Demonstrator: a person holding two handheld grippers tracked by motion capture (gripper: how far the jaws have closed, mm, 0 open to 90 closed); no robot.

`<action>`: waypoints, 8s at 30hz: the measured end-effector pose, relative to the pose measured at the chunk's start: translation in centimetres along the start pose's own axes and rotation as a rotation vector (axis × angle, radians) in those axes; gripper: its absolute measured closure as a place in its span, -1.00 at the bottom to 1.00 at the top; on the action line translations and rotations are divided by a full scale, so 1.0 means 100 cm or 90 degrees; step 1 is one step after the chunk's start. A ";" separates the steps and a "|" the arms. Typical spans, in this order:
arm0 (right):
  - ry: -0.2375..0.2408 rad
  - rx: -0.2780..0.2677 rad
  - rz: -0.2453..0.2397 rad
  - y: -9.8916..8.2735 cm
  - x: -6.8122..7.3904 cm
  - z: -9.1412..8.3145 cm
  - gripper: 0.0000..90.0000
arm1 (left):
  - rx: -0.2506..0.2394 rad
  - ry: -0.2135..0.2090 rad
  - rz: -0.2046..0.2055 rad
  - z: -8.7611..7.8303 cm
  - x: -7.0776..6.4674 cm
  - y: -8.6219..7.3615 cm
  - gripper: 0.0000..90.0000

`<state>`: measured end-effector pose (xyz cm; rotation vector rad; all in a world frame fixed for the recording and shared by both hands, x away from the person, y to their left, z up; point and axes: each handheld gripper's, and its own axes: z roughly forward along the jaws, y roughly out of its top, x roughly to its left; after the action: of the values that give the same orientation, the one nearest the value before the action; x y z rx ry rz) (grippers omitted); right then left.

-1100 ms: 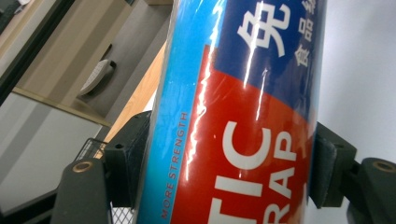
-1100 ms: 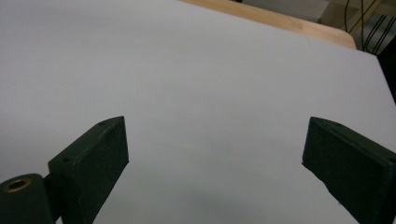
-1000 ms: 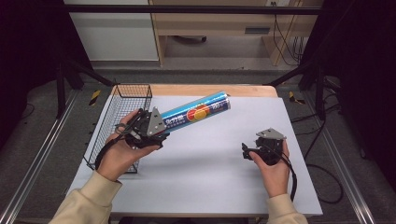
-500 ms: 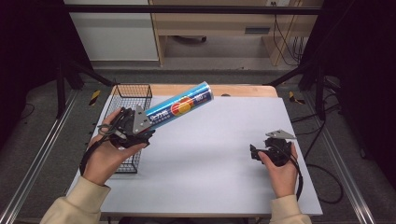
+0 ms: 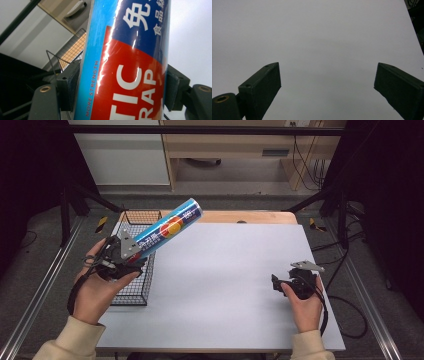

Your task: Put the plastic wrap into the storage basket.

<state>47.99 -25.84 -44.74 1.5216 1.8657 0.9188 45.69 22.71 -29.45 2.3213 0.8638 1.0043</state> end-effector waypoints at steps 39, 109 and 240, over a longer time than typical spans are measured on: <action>-0.005 -0.010 0.006 0.000 0.001 -0.003 -0.84 | 0.120 0.044 -0.104 -0.004 0.004 -0.037 -0.34; 0.026 -0.007 0.004 -0.004 0.003 -0.004 -0.83 | 0.312 0.047 -0.193 0.037 0.018 -0.054 -0.31; 0.046 0.005 -0.017 -0.005 0.008 -0.002 -0.84 | 0.274 0.009 -0.209 0.053 0.020 -0.051 -0.75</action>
<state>47.38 -25.12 -45.01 1.4822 1.9386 0.9673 48.99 26.77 -34.97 2.3932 1.5331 0.7481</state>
